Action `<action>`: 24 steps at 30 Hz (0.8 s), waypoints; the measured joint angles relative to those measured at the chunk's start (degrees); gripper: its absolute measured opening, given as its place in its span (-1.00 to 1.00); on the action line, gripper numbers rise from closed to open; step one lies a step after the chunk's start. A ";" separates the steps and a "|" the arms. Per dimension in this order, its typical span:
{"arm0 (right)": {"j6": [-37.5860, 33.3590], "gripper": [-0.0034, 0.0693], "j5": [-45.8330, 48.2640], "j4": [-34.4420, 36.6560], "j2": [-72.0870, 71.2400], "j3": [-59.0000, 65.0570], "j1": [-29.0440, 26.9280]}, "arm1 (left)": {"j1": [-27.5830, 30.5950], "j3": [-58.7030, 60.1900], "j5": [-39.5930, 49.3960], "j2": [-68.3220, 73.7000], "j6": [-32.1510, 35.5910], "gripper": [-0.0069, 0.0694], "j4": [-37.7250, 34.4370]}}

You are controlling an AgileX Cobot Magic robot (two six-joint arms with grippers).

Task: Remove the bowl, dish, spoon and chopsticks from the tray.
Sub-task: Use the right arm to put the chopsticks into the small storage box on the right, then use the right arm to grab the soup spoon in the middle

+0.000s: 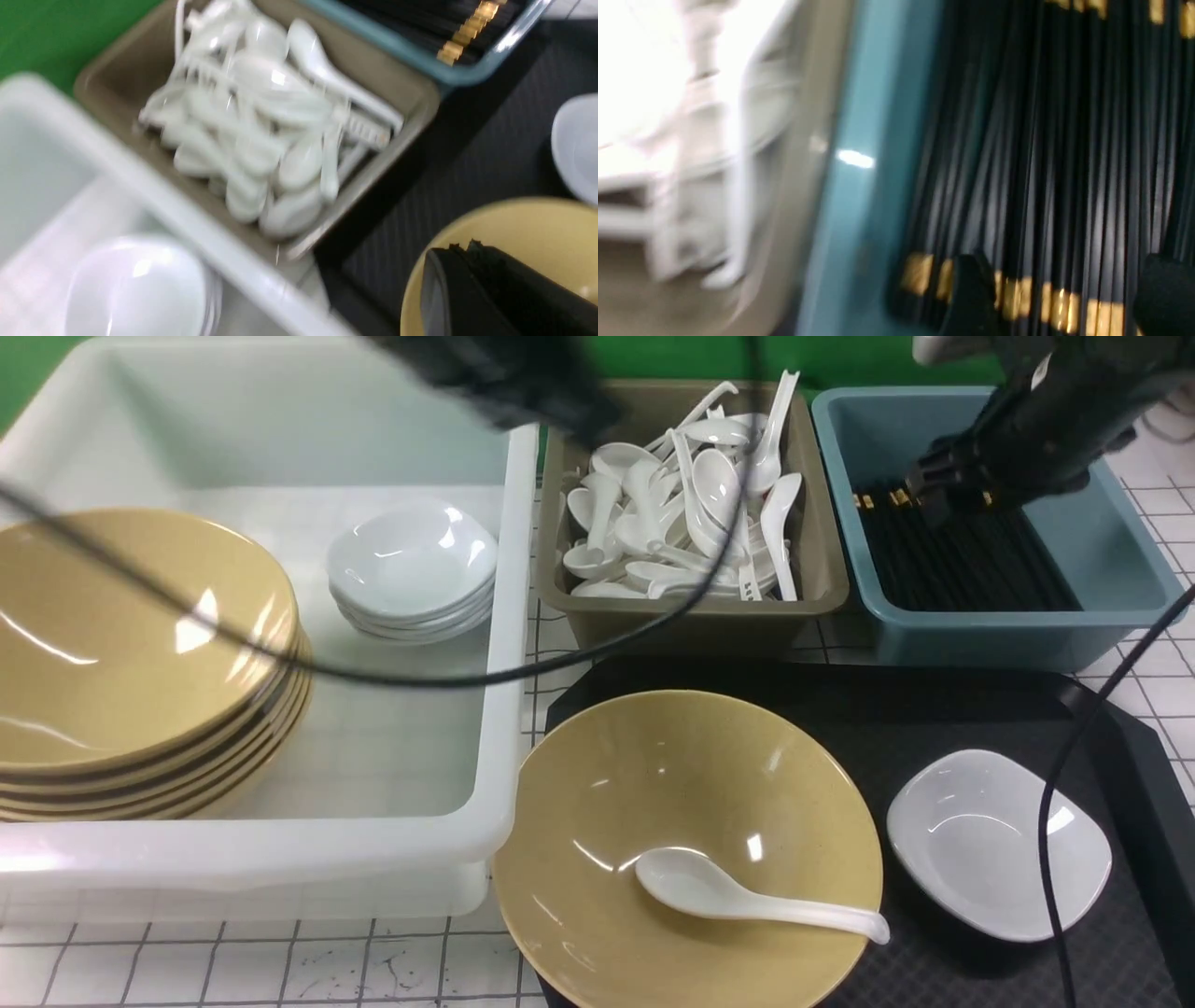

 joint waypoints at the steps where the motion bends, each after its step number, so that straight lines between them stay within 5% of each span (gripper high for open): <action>1: -1.34 0.44 1.17 0.43 -1.75 -0.02 0.82 | 1.05 2.91 0.18 -2.48 -0.35 -0.85 -0.16; 10: -16.41 0.44 16.82 8.47 -11.62 -0.20 12.12 | 4.26 30.87 -2.23 -25.64 -0.54 -0.85 -1.80; 24: -25.52 0.44 17.77 7.39 -12.02 20.07 30.93 | 4.26 46.77 -4.49 -39.41 -0.54 -0.85 -4.34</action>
